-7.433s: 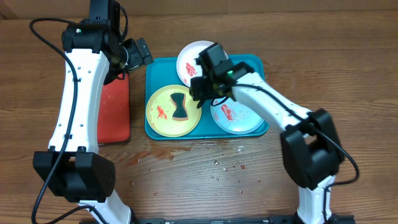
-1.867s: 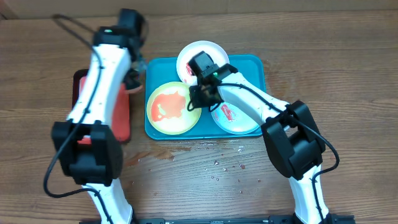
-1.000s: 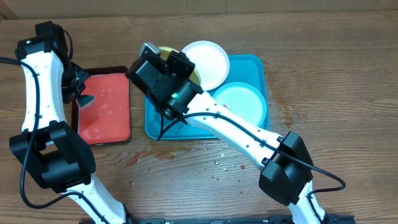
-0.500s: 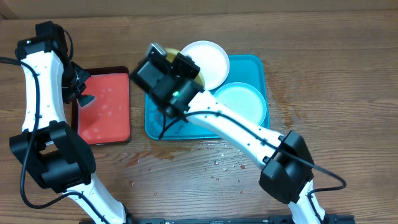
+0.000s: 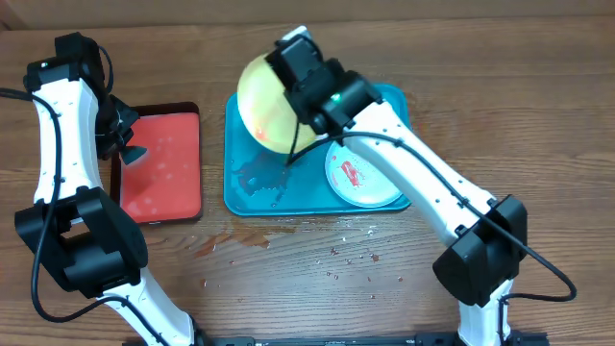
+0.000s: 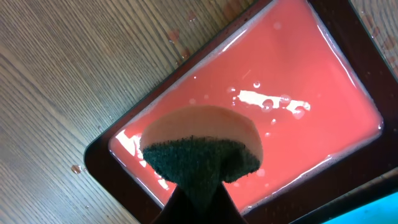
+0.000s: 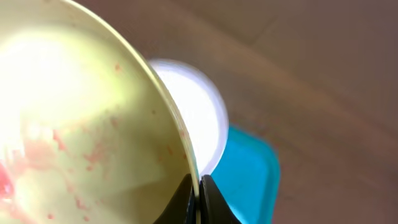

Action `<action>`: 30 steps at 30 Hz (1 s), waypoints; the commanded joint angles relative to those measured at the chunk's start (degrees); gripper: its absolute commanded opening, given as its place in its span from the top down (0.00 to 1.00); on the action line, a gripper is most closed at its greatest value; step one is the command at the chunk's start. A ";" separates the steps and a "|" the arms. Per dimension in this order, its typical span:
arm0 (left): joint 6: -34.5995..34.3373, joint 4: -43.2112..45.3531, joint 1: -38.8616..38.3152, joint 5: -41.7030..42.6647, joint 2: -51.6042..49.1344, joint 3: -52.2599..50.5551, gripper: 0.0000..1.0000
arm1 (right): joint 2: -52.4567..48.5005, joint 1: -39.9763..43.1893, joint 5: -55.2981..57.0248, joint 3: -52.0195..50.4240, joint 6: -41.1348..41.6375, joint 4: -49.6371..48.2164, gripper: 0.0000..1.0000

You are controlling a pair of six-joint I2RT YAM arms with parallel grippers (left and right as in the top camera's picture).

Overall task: Clean dirty plates on tray and stack at the side
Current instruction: 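Lift the yellow plate with the right gripper and place it right of the tray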

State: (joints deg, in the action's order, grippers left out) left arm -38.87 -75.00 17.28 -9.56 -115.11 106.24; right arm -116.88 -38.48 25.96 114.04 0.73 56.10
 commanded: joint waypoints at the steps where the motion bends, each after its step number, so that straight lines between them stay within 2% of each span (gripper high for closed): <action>1: 0.11 0.28 -0.15 0.22 1.97 0.72 0.96 | 1.49 6.47 -8.96 -1.51 13.77 0.90 0.96; 2: 0.11 0.26 -0.15 0.22 1.97 0.72 0.96 | 2.49 10.75 -13.35 -1.51 16.06 0.31 0.96; 9: 0.13 0.26 -0.15 0.20 1.97 0.72 0.96 | 1.68 32.74 -38.77 -1.73 16.06 1.46 0.96; 17: 0.09 0.76 -0.15 0.22 1.97 0.72 0.96 | -2.27 49.03 -39.58 -10.21 16.06 3.04 0.96; 25: 0.11 0.90 -0.28 0.22 1.97 0.72 0.96 | -3.10 55.65 -39.56 -21.44 17.57 -7.74 0.96; 26: 0.11 0.90 -0.28 0.22 1.97 0.72 0.96 | -3.10 55.80 -39.56 -22.23 17.55 -8.66 0.92; 27: 0.11 0.90 -0.28 0.22 1.97 0.72 0.96 | -3.10 55.82 -39.56 -22.51 17.57 -9.07 0.82; 28: 0.09 0.90 -0.28 0.22 1.97 0.72 0.95 | -3.10 55.80 -39.60 -22.73 17.57 -9.38 0.59; 29: 0.11 0.90 -0.28 0.22 1.97 0.72 0.96 | -3.10 55.80 -39.60 -22.77 17.57 -9.53 0.47; 30: 0.11 0.90 -0.31 0.22 1.97 0.72 0.96 | -3.10 55.63 -39.85 -22.77 17.55 -9.60 0.46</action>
State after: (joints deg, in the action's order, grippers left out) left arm -38.87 -74.13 17.26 -9.39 -115.11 106.24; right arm -120.73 17.63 -12.64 91.37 18.00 47.20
